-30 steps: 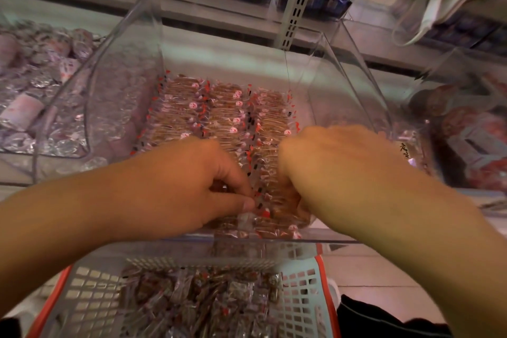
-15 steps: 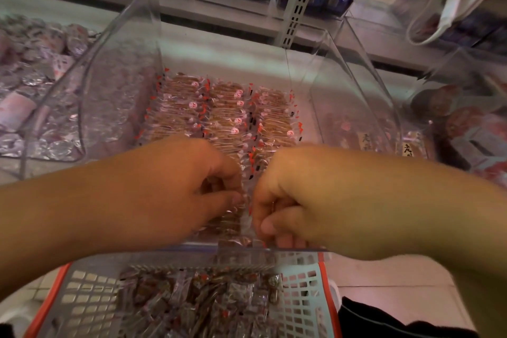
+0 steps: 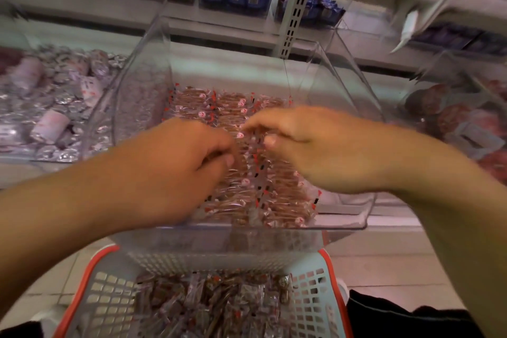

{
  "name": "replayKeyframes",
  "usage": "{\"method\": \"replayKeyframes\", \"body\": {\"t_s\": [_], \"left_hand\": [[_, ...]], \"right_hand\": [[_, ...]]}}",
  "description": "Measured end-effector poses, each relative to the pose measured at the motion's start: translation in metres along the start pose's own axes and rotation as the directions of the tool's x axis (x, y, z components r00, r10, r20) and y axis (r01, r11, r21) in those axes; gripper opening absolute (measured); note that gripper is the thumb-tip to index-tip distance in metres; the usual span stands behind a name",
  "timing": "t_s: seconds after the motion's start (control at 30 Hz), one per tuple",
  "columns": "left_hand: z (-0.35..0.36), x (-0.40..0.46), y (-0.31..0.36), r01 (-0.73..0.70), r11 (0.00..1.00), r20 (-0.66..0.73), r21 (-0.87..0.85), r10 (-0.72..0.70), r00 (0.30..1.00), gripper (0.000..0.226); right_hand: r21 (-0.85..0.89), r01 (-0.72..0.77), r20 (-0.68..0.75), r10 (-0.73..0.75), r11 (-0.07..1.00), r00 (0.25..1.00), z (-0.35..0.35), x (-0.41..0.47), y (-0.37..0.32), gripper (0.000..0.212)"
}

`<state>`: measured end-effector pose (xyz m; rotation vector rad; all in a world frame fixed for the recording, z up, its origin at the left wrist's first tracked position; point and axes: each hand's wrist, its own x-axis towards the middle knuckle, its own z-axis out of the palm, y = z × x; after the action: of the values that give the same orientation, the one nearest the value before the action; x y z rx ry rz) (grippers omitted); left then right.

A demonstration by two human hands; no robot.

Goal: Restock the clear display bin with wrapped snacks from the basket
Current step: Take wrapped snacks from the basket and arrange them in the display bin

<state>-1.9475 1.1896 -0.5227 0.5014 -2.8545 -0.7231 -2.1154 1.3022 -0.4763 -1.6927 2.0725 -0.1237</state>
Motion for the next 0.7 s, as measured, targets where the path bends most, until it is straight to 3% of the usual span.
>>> {"method": "replayKeyframes", "body": {"t_s": [0.1, 0.17, 0.23, 0.33, 0.4, 0.47, 0.53, 0.6, 0.63, 0.7], "left_hand": [[-0.008, -0.009, 0.0, -0.002, 0.968, -0.062, 0.252, 0.019, 0.998, 0.031], [-0.006, -0.013, -0.001, 0.009, 0.921, -0.007, 0.389, -0.007, 1.0, 0.029], [-0.006, -0.014, 0.004, 0.034, 0.915, 0.08, 0.402, -0.072, 0.994, 0.023], [-0.01, -0.024, 0.016, 0.093, 0.927, -0.048, 0.362, -0.081, 0.996, 0.019], [-0.012, -0.042, 0.021, 0.043, 0.953, -0.225, 0.3, 0.027, 0.974, 0.017], [-0.003, -0.07, 0.024, -0.075, 0.951, -0.361, 0.301, 0.187, 0.913, 0.018], [0.017, -0.097, 0.025, -0.143, 0.92, -0.457, 0.366, 0.311, 0.833, 0.022], [0.047, -0.119, 0.02, -0.173, 0.895, -0.504, 0.412, 0.382, 0.774, 0.024], [0.066, -0.128, 0.015, -0.193, 0.893, -0.479, 0.407, 0.388, 0.787, 0.024], [0.109, -0.141, -0.002, -0.2, 0.914, -0.33, 0.354, 0.322, 0.887, 0.021]], "right_hand": [[-0.152, 0.022, 0.138, -0.001, 0.988, 0.99, 0.025, 0.003, -0.007, 0.042], [-0.21, 0.0, 0.226, 0.049, 0.978, 0.973, 0.036, 0.005, -0.014, 0.038], [-0.209, -0.001, 0.178, 0.039, 0.978, 0.983, 0.037, 0.003, -0.025, 0.034], [-0.178, -0.025, -0.164, -0.004, 0.984, 0.986, 0.038, -0.012, -0.037, 0.031], [-0.11, 0.023, -0.482, -0.074, 0.994, 0.873, 0.049, -0.038, -0.042, 0.025], [-0.104, 0.113, -0.638, -0.154, 0.988, 0.754, 0.075, -0.069, -0.048, 0.022], [-0.126, 0.128, -0.545, -0.176, 0.984, 0.82, 0.113, -0.091, -0.051, 0.022], [-0.152, 0.106, -0.227, -0.14, 0.983, 0.964, 0.16, -0.095, -0.046, 0.021], [-0.203, 0.108, -0.047, -0.12, 0.973, 0.992, 0.186, -0.094, -0.038, 0.019], [-0.229, 0.086, 0.195, -0.041, 0.97, 0.98, 0.24, -0.088, -0.014, 0.018]]}}
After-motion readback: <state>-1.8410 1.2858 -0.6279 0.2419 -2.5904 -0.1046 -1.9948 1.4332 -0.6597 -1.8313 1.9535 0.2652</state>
